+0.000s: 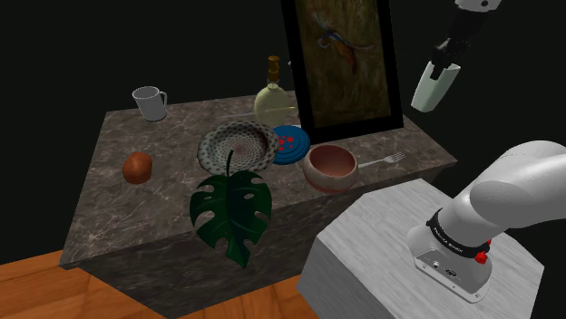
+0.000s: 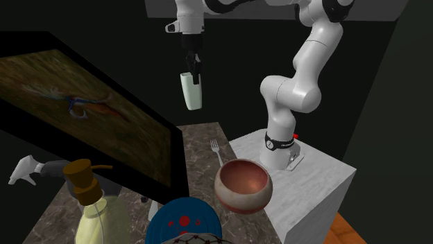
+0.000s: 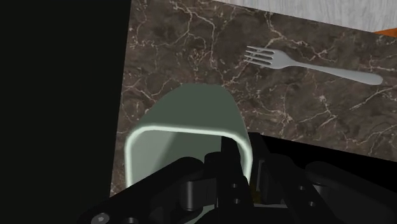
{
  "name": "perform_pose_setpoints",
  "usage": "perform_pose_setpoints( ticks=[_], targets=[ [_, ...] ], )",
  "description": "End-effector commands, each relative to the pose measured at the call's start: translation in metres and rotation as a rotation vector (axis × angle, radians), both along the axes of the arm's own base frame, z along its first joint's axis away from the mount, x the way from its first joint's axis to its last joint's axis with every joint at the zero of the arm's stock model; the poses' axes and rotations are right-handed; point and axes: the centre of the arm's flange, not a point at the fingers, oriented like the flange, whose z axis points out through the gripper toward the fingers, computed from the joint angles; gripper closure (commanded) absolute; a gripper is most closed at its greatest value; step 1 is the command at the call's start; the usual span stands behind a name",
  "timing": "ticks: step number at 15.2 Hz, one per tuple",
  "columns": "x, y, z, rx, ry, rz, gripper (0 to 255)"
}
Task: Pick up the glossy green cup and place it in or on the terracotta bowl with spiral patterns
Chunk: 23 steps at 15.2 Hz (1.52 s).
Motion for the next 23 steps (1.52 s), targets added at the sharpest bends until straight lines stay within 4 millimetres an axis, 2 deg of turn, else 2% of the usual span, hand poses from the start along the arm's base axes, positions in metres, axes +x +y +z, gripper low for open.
perform_pose_setpoints(
  ticks=[1,3,23],
  targets=[
    [0.0,0.0,0.01,0.0,0.0,0.0,255],
    [0.0,0.0,0.018,0.0,0.0,0.0,255],
    [0.03,0.259,0.058,0.0,0.0,0.0,255]
  ],
)
